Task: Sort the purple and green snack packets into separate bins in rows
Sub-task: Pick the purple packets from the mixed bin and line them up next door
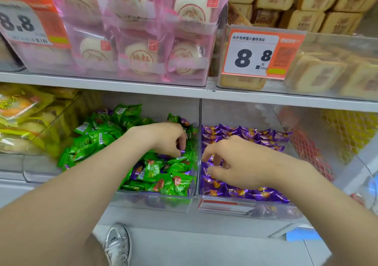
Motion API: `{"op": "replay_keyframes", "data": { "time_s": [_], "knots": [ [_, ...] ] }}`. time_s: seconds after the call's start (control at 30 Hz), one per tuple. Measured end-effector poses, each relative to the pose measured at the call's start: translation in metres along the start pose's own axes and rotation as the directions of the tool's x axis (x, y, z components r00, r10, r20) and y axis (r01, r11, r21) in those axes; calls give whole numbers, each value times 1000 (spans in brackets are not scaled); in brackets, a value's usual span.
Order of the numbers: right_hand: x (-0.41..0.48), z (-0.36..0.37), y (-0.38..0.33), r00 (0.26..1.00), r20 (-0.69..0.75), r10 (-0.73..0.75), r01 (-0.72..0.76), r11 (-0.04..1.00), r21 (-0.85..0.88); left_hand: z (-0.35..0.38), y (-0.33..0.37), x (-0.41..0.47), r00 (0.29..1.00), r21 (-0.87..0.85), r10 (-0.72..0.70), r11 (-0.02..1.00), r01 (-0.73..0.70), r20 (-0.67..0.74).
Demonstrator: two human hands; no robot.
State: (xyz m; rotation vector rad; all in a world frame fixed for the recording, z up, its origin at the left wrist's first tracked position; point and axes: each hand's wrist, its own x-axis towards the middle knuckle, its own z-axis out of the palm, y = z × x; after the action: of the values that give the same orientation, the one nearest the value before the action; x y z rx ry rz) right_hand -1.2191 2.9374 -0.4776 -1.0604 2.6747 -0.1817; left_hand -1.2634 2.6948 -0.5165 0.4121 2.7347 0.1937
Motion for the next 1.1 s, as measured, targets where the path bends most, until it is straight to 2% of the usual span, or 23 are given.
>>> {"op": "replay_keyframes", "data": {
  "time_s": [0.1, 0.2, 0.27, 0.3, 0.37, 0.43, 0.5, 0.57, 0.63, 0.73, 0.87, 0.93, 1.03, 1.1],
  "knots": [
    [-2, -2, 1, 994, -105, 18, -17, 1000, 15, -6, 2, -11, 999, 6, 17, 1000, -17, -45],
    [-3, -6, 0, 955, -290, 68, -51, 996, 67, -15, 6, -33, 981, -50, 14, 998, -24, -193],
    [-3, -6, -1, 899, -427, 98, -39, 989, 145, -19, 9, -51, 950, -194, -14, 980, -49, -311],
    [-3, -7, -3, 871, -477, 113, -9, 977, 214, -19, 10, -59, 933, -318, -42, 945, -79, -357],
    [-5, -8, -11, 850, -512, 125, 99, 916, 388, -17, 17, -74, 907, -605, -125, 780, -161, -403],
    [-8, -7, -24, 864, -495, 89, 190, 854, 485, -14, 30, -85, 890, -793, -209, 564, -230, -406],
    [-12, -7, -34, 853, -515, 79, 225, 836, 501, -12, 45, -90, 888, -864, -219, 409, -293, -405],
    [-12, -7, -36, 823, -552, 131, 225, 818, 529, -12, 54, -90, 878, -872, -212, 348, -343, -430],
    [-11, -10, -30, 824, -536, 183, 199, 792, 578, -13, 57, -90, 866, -860, -204, 351, -371, -457],
    [-13, -14, -16, 876, -457, 155, 218, 717, 662, -16, 57, -91, 871, -838, -157, 394, -377, -466],
    [-27, -16, -5, 888, -427, 172, 154, 764, 627, -15, 68, -92, 857, -713, -112, 615, -337, -502],
    [-33, -13, -1, 906, -392, 160, 146, 751, 644, -13, 78, -90, 838, -650, -100, 683, -333, -536],
    [-38, -8, 5, 888, -404, 220, 146, 698, 701, -9, 97, -86, 835, -648, -63, 663, -375, -547],
    [-44, -12, 5, 878, -371, 304, 169, 527, 833, -6, 106, -77, 835, -704, -105, 600, -379, -539]
  ]
}}
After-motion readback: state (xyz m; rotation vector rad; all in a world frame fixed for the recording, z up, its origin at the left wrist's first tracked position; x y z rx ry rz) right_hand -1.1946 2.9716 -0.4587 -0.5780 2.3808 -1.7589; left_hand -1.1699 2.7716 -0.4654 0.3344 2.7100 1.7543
